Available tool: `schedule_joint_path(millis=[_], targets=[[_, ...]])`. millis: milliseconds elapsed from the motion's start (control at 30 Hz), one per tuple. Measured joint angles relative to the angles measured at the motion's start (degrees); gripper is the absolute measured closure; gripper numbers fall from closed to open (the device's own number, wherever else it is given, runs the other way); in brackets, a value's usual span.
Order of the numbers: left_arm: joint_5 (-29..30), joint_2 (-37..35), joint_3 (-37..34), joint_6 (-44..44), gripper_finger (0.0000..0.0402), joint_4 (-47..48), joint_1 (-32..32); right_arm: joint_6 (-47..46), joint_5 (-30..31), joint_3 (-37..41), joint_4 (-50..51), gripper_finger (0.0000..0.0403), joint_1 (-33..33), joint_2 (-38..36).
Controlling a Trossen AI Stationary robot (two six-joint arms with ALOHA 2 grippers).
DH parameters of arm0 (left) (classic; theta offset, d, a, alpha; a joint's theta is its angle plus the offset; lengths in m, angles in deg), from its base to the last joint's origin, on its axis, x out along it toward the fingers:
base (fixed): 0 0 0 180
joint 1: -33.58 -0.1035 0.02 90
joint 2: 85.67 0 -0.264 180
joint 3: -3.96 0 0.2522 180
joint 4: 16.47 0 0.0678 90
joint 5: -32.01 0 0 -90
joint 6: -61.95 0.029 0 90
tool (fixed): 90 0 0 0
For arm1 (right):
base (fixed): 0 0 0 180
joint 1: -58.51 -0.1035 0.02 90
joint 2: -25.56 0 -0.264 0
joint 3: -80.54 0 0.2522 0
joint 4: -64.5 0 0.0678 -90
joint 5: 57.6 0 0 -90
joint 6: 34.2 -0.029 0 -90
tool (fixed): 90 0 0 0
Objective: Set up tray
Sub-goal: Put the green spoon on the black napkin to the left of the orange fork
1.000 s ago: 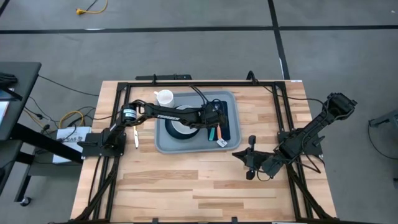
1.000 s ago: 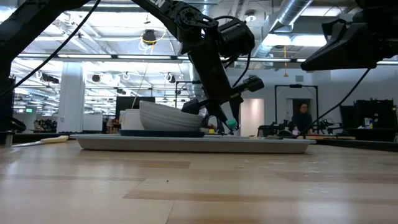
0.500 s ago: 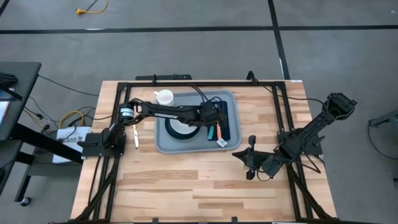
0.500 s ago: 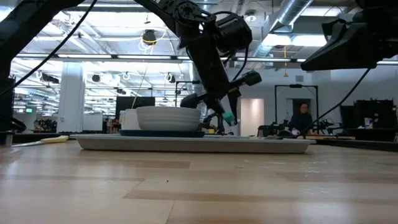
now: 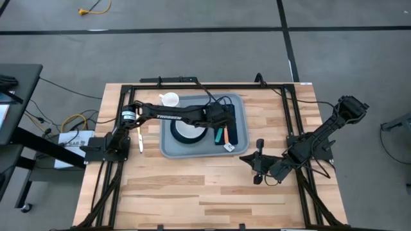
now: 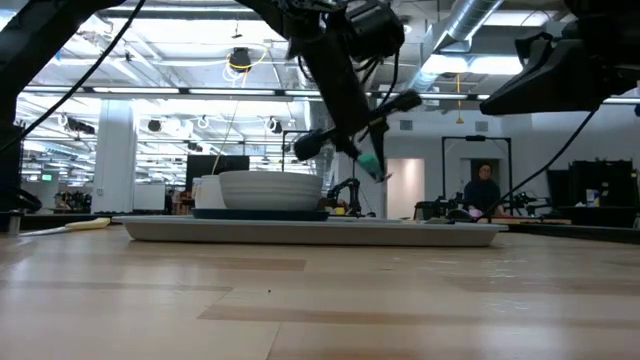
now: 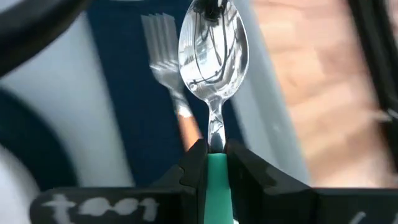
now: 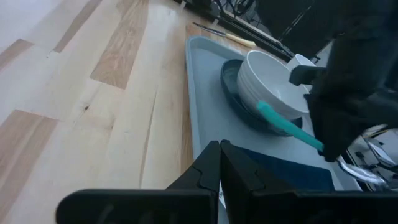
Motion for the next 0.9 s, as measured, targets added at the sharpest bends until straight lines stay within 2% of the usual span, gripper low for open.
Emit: schedule_joint_path(millis=[167,400,600,900], targets=[[-6.9,0.0,3.1,4.1,0.0364,0.1,-0.1,0.0,-0.1,0.0,0.0,0.04,0.0,0.0],[-11.6,0.0,4.3,4.3,0.0364,0.0,0.0,0.1,0.1,0.0,0.0,0.04,0.0,0.0],[-11.1,0.0,4.3,-1.3,0.0364,-0.1,0.0,3.4,0.2,0.0,0.0,0.04,0.3,0.0],[-5.4,0.0,4.3,-0.1,0.0364,1.6,0.0,4.0,0.0,0.0,0.1,0.04,0.3,0.0]])
